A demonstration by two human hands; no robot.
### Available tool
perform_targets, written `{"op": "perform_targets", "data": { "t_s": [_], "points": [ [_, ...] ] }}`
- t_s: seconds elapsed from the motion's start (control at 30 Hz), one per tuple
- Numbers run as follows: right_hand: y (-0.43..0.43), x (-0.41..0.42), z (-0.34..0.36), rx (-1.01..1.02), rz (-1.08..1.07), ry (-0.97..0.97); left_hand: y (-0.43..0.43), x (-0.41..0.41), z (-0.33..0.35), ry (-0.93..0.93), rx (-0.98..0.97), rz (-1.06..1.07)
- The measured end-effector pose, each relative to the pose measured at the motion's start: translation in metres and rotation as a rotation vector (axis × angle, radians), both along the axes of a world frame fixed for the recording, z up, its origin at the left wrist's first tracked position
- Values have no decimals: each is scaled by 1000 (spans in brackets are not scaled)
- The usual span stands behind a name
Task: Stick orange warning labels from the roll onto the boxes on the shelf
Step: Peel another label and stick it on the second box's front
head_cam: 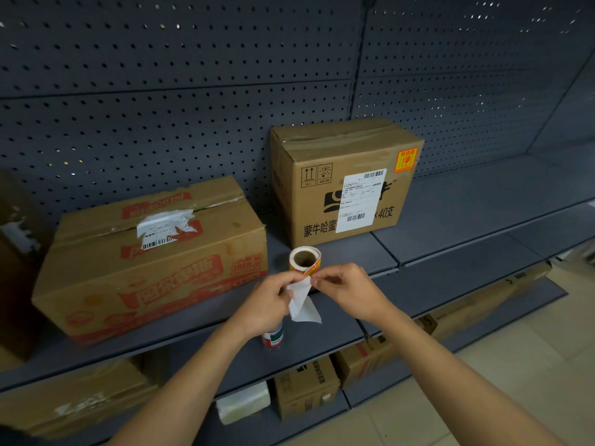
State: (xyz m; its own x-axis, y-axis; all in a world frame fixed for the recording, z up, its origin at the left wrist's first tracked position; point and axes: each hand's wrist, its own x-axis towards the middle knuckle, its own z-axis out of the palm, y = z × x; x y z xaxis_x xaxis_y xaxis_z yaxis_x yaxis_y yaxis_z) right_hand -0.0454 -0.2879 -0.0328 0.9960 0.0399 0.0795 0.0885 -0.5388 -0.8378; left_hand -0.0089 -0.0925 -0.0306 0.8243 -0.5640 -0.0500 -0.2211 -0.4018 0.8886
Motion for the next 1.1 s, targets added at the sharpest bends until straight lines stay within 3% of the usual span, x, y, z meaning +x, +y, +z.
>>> {"op": "perform_targets", "data": {
  "t_s": [0.3,0.53,0.83,1.1],
  "points": [
    [4,-4,12,16,-125,-18,0,2,0,12,-34,53],
    [11,-8,18,-80,-125,-19,-6,0,7,41,-67,11],
    [20,-17,15,-133,-204,-65,-5,2,9,294,-62,24],
    [30,-29,12,-117,-288,-132,-7,1,6,183,-41,31]
  ]
}}
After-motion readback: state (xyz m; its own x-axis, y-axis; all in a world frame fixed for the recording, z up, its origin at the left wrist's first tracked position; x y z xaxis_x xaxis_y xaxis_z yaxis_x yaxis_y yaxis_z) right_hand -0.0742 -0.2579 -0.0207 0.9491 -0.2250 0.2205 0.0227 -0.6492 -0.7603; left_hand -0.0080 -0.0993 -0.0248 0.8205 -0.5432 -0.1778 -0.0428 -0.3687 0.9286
